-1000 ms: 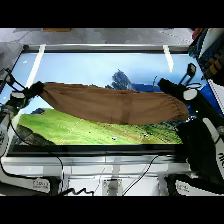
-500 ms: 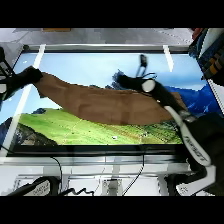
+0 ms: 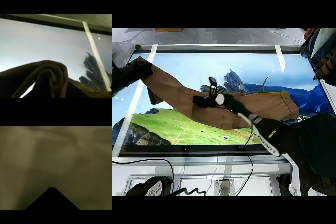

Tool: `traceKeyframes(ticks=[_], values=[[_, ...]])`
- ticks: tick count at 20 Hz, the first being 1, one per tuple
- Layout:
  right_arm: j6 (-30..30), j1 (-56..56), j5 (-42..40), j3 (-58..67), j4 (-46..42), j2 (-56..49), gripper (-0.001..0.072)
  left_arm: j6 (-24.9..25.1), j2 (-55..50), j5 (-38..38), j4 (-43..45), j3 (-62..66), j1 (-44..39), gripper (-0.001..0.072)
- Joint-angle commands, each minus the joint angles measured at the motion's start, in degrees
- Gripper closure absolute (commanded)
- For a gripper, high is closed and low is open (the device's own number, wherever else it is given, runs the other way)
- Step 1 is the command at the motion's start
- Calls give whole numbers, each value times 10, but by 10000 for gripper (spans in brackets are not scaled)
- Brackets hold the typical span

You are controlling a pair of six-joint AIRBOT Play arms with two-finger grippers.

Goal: Fold the clothes and pants, and hang the long-sleeved shirts on hangers.

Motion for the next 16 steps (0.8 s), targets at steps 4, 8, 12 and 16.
traceKeyframes(ticks=[4,8,12,16], values=[[22,17,44,17,-11,-21,678,0,-26,-2,-40,0,-37,684],[22,-87,127,17,-80,32,677,0,-75,1,-42,0,-126,684],[18,-226,224,17,-125,110,677,0,-146,1,-42,0,-270,684],[-24,-337,318,17,-165,181,677,0,-226,25,-42,0,-405,684]])
